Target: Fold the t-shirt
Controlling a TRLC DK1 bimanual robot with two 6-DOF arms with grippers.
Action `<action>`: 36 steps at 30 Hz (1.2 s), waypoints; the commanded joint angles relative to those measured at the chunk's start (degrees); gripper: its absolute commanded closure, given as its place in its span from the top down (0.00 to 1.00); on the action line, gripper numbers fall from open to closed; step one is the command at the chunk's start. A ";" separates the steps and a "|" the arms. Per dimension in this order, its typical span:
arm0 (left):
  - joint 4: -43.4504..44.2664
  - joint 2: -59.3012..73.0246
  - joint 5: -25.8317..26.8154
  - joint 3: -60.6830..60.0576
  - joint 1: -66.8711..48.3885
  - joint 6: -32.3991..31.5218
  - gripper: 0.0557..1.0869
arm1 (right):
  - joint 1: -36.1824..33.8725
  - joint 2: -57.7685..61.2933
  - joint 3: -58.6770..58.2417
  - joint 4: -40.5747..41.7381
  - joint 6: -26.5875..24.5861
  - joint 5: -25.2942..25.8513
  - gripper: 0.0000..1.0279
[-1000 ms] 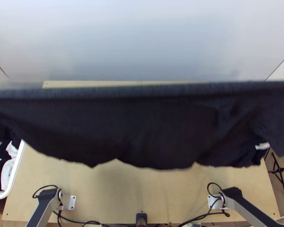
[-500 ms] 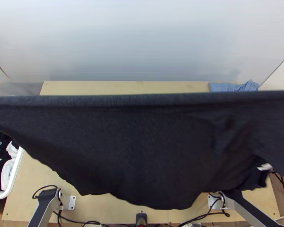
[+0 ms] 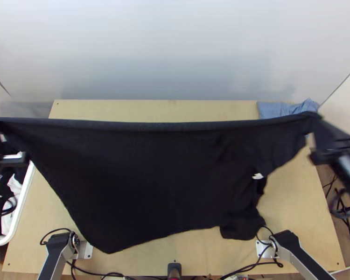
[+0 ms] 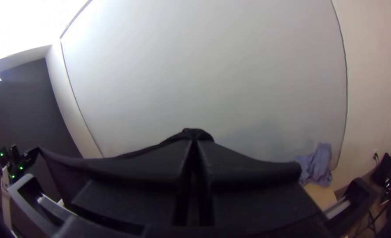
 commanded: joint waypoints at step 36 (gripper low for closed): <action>40.30 39.40 -11.40 -16.83 -13.81 3.13 0.04 | -3.64 47.75 -10.09 37.86 -13.57 3.02 0.03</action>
